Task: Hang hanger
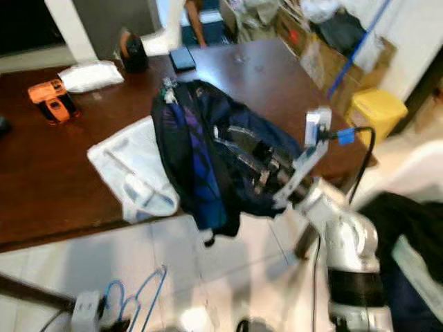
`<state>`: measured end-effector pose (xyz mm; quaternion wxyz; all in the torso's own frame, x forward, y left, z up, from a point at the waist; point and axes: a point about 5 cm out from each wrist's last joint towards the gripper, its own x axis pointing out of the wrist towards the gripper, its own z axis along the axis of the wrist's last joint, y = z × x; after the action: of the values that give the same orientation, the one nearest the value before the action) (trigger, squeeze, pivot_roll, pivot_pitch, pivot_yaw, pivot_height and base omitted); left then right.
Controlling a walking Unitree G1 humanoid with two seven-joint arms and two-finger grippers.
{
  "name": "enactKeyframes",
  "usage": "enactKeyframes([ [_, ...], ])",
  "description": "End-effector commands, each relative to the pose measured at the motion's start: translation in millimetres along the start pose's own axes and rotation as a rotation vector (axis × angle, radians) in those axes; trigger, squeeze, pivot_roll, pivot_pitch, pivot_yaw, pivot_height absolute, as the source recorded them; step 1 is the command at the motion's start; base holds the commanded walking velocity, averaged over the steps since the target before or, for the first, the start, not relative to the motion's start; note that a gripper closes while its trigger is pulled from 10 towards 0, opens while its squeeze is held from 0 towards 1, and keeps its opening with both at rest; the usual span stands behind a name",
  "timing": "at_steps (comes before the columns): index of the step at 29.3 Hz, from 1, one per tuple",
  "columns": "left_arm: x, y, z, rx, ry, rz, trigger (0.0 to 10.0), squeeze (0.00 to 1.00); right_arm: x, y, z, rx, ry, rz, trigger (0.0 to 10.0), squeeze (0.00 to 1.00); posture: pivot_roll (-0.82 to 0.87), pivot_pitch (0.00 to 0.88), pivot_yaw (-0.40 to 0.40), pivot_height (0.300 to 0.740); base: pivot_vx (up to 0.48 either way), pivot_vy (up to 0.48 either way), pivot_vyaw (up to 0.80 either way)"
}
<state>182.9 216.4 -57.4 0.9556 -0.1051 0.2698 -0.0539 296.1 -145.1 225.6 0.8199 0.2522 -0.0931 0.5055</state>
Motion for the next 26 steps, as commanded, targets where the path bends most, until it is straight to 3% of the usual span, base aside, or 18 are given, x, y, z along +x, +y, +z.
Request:
enactKeyframes([
  [1, -15.9, 6.3, -23, -0.019, 0.079, 0.028, 10.0, 0.0, 7.5, 8.1, -3, -0.003, 0.001, 0.036, 10.0, 0.0, 0.1, 0.186, -0.021, 0.74, -0.326, 0.0, 0.79],
  [9, -16.0, 6.5, -23, -0.017, 0.079, 0.026, 10.0, 0.0, 6.1, 9.5, -3, -0.005, -0.003, 0.021, 10.0, 0.0, 0.1, 0.186, -0.02, 0.74, -0.319, 0.0, 0.78],
  [14, -15.8, 5.7, -23, -0.016, 0.079, 0.024, 10.0, 0.0, 2.0, -6.0, -11, -0.031, 0.033, -0.134, 10.0, 0.0, 0.1, 0.185, -0.022, 0.74, -0.318, 0.0, 0.0],
  [16, -15.8, 5.7, -23, -0.016, 0.079, 0.024, 10.0, 0.0, 2.0, -6.0, -11, -0.031, 0.033, -0.134, 10.0, 0.0, 0.1, 0.185, -0.022, 0.74, -0.315, 0.0, 0.0],
  [17, -15.9, 5.3, -23, -0.016, 0.081, 0.023, 10.0, 0.0, -9.0, -17.6, -14, -0.028, 0.039, -0.223, 10.0, 0.0, 0.09, 0.181, -0.021, 0.74, -0.315, 0.0, 0.0],
  [20, -15.9, 5.2, -24, -0.017, 0.082, 0.022, 10.0, 0.0, -18.3, -26.3, -16, -0.026, 0.042, -0.293, 10.0, 0.0, 0.09, 0.178, -0.022, 0.74, -0.315, 0.0, 0.0],
  [22, -16.1, 5.0, -24, -0.017, 0.082, 0.02, 10.0, 0.0, -35.9, -39.1, -24, -0.014, 0.058, -0.404, 10.0, 0.0, 0.09, 0.177, -0.022, 0.74, -0.317, 0.0, 0.0],
  [25, -16.2, 4.9, -24, -0.017, 0.083, 0.02, 10.0, 0.0, -44.6, -43.0, -28, -0.002, 0.069, -0.444, 10.0, 0.0, 0.09, 0.175, -0.025, 0.74, -0.316, 0.0, 0.0],
  [26, -16.4, 4.9, -24, -0.018, 0.083, 0.021, 10.0, 0.0, -55.8, -47.2, -35, 0.012, 0.082, -0.496, 10.0, 0.0, 0.09, 0.169, -0.025, 0.74, -0.315, 0.0, 0.0],
])
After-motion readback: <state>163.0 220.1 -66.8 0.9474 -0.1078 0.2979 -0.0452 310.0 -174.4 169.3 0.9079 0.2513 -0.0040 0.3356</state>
